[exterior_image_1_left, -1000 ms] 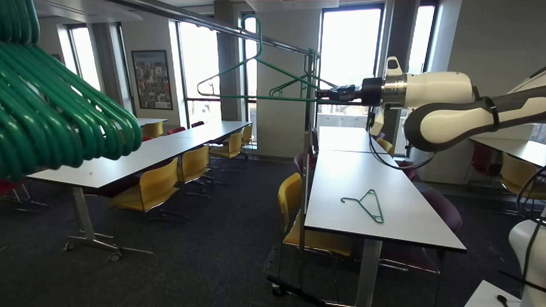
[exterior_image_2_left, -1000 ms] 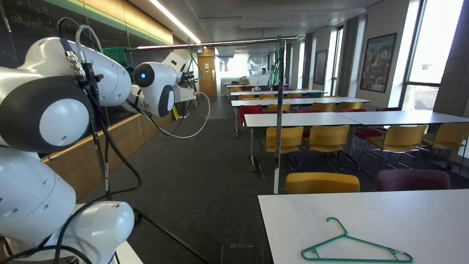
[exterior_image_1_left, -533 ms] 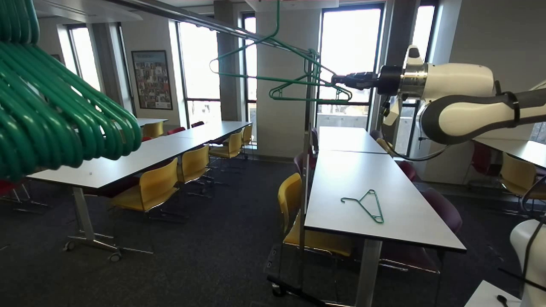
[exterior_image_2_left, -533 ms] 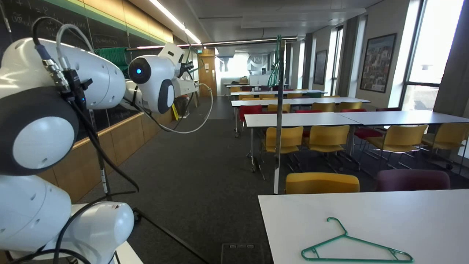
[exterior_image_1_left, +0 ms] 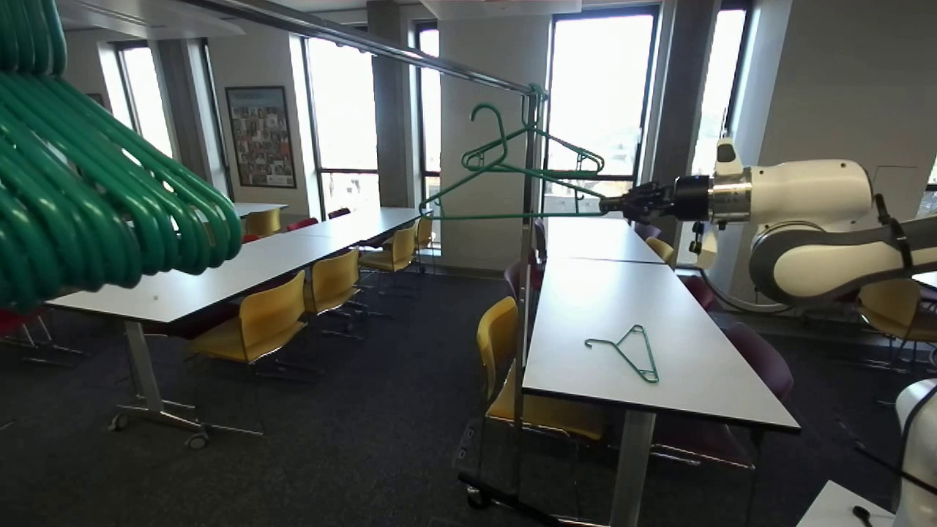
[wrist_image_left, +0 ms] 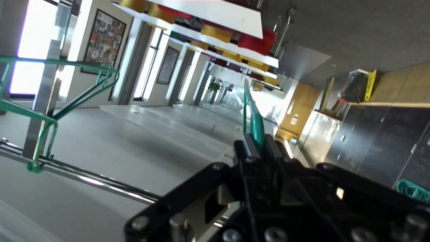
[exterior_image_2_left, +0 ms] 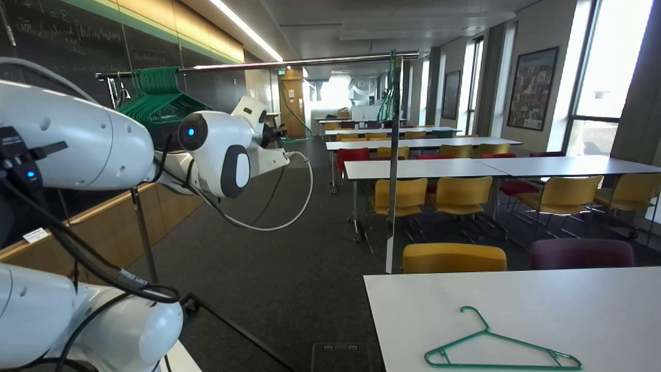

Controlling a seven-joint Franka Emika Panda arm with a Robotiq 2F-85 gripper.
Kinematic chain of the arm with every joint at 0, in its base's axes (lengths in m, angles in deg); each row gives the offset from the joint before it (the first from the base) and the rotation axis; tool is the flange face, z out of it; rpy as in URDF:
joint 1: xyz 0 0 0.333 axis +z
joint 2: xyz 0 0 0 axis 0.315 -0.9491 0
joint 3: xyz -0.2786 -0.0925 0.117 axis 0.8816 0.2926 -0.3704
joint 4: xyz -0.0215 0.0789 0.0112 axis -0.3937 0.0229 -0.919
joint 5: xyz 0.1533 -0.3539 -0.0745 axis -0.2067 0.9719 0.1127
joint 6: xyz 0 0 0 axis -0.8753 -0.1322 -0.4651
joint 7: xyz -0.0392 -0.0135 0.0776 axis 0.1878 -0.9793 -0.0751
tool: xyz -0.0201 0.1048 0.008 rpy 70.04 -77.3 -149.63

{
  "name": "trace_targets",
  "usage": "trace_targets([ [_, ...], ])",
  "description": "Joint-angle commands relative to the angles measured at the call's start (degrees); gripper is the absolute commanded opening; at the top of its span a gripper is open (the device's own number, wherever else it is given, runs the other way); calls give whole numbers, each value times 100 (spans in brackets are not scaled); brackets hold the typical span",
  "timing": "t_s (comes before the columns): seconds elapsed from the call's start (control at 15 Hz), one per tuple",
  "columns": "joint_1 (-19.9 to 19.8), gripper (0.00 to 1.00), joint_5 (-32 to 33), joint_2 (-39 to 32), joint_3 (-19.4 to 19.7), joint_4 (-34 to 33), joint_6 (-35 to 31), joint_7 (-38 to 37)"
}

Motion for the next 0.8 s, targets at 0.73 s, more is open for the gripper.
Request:
trace_targets([
  [0.73,-1274,2,493,1222,-642,383,5880,1220],
])
